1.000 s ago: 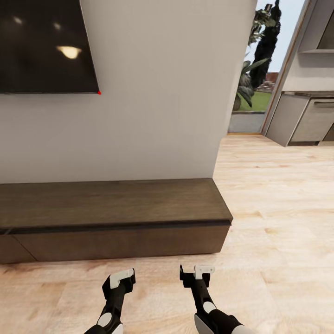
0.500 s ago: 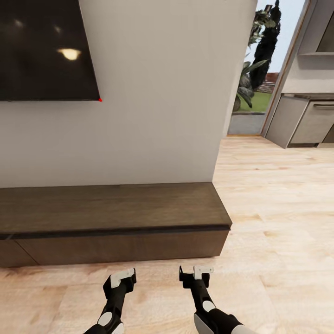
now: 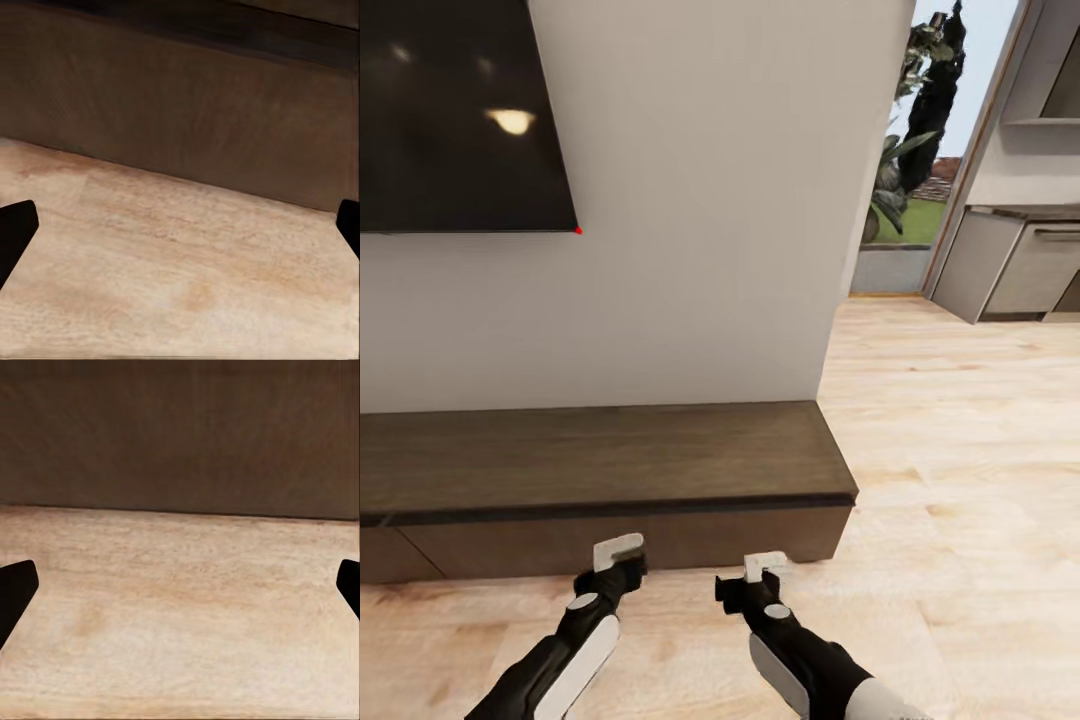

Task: Place each of the two pumpkins and all three candles from the living room inside a cabinet in the living room (use any cabinet), then make sure every cabinet is closed, and position the cauldron so it is next to a table in the living room.

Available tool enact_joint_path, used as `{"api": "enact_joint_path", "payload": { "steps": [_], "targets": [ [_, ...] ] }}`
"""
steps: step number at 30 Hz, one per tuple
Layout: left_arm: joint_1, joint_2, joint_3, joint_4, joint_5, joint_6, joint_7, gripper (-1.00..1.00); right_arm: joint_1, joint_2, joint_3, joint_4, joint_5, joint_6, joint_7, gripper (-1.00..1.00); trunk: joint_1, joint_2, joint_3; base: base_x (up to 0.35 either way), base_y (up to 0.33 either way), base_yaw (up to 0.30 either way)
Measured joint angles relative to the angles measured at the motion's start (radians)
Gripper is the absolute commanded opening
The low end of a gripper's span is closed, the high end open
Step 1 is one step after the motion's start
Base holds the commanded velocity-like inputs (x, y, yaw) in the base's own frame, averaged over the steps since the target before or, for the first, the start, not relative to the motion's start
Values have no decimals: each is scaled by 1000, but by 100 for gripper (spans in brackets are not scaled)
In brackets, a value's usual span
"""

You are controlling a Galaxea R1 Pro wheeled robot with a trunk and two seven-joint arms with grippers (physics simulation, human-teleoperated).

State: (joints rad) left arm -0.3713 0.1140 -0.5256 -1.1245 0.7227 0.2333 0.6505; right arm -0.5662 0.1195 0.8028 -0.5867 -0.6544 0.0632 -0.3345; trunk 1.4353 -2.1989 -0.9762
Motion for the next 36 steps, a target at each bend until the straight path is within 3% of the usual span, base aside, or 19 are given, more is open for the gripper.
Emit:
{"api": "enact_joint_path", "payload": {
  "steps": [2, 6, 7, 8, 9, 11, 15, 18, 23, 36],
  "targets": [
    [5, 15, 35, -89, 35, 69, 9, 100, 0, -1, -42, -147, -5, 150, -52, 100, -8, 14, 6, 0, 0, 0],
    [12, 52, 96, -214, 76, 213, 17, 100, 1, -4, -233, -453, -14, 415, -121, 100, -23, 42, 19, 0, 0, 0],
    [12, 55, 109, -231, 79, 233, 18, 100, 1, -5, -260, -477, -15, 445, -124, 100, -27, 49, 22, 0, 0, 0],
    [15, 59, 153, -278, 82, 298, 18, 100, 2, -6, -334, -517, -13, 518, -127, 100, -27, 49, 22, 0, 0, 0],
    [16, 61, 181, -303, 84, 341, 18, 100, 2, -8, -375, -533, -15, 552, -128, 100, -27, 49, 22, 0, 0, 0],
    [17, 62, 231, -339, 87, 418, 18, 100, 2, -22, -433, -552, -16, 601, -129, 100, -27, 49, 22, 0, 0, 0],
    [17, 59, 269, -359, 100, 499, 13, 100, 2, -34, -457, -554, -20, 656, -128, 100, -34, 63, 28, 0, 0, 0],
    [16, 54, 299, -365, 142, 581, 14, 100, 2, -35, -462, -532, -20, 680, -128, 100, -46, 84, 37, 0, 0, 0],
    [13, 49, 371, -367, 199, 642, 19, 100, 2, -35, -465, -506, -19, 690, -129, 100, -65, 119, 53, 0, 0, 0],
    [12, 50, 386, -390, 220, 712, 59, 100, 2, -31, -466, -503, -16, 698, -137, 100, -115, 210, 94, 0, 0, 0]
  ]
}}
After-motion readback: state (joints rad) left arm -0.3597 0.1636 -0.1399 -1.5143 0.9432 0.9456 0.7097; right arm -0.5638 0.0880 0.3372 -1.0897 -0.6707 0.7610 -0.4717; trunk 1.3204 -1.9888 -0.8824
